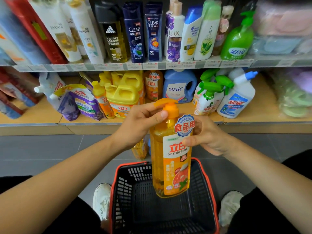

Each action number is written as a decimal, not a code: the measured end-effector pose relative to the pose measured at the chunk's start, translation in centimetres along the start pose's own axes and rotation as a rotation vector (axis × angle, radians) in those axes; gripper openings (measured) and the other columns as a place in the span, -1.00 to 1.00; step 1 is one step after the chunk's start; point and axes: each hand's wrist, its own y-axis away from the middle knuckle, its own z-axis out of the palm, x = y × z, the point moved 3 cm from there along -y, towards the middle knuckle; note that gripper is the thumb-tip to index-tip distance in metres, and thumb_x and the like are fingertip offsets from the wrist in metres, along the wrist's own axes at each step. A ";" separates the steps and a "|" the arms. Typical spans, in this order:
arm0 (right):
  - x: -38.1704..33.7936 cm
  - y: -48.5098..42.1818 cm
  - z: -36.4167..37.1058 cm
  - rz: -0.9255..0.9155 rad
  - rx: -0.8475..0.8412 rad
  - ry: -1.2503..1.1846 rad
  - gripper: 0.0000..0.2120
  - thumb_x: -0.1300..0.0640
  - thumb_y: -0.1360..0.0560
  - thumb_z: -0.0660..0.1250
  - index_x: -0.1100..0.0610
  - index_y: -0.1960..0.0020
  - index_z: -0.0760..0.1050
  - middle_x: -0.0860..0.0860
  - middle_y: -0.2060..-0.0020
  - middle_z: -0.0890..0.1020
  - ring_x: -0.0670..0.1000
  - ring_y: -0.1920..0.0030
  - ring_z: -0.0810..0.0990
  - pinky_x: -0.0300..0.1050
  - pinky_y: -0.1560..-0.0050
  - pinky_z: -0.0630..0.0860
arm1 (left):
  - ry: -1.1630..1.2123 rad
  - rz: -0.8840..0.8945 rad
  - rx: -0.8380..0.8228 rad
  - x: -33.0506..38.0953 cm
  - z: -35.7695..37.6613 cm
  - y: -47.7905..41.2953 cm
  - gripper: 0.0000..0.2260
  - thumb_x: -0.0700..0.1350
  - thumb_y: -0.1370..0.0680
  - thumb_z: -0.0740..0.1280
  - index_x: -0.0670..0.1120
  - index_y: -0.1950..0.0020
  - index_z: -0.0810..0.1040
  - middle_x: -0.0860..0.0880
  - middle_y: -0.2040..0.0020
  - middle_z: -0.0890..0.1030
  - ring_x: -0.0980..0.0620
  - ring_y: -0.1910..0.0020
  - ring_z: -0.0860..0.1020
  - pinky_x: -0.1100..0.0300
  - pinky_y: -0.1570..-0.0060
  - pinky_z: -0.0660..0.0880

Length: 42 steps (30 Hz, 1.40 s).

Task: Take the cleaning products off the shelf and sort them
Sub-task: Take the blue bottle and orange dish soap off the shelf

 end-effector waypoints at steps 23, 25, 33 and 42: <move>0.4 -0.3 -0.7 -0.012 0.207 -0.034 -0.56 0.27 -0.29 0.58 0.03 -0.14 0.66 0.10 -0.03 0.73 0.07 -0.06 0.70 -0.07 0.03 0.64 | -0.119 -0.106 0.149 -2.4 -3.7 -0.3 -0.68 0.01 -0.59 0.34 0.02 -0.34 0.56 -0.02 -0.17 0.71 -0.06 -0.12 0.67 0.15 -0.03 0.62; 0.2 -0.3 -1.0 -0.022 0.254 -0.052 -0.54 0.24 -0.28 0.59 0.05 -0.17 0.64 0.13 -0.04 0.73 0.10 -0.06 0.71 -0.08 0.07 0.64 | -0.115 -0.280 0.093 -4.2 -3.6 0.2 -0.62 0.08 -0.54 0.39 -0.02 -0.32 0.59 -0.06 -0.20 0.68 -0.14 -0.19 0.63 0.12 -0.07 0.60; 0.0 -0.1 -2.5 -0.055 0.451 -0.253 -0.61 0.18 -0.30 0.55 0.10 -0.13 0.62 0.11 -0.05 0.73 0.10 -0.06 0.71 0.00 0.05 0.66 | -0.129 -0.458 -0.129 -8.7 -0.5 2.8 -0.37 -0.05 -0.32 0.58 -0.12 -0.35 0.50 -0.07 -0.20 0.69 -0.08 -0.16 0.67 0.08 -0.09 0.61; 0.0 0.1 -3.3 0.017 0.477 -0.249 -0.57 0.12 -0.45 0.44 0.15 -0.29 0.51 0.12 -0.18 0.67 0.16 -0.20 0.65 0.17 -0.16 0.61 | 0.005 -0.451 0.084 -8.9 -0.1 1.8 -0.31 -0.02 -0.19 0.65 -0.19 -0.26 0.57 -0.18 -0.12 0.71 -0.24 -0.07 0.69 -0.05 0.01 0.66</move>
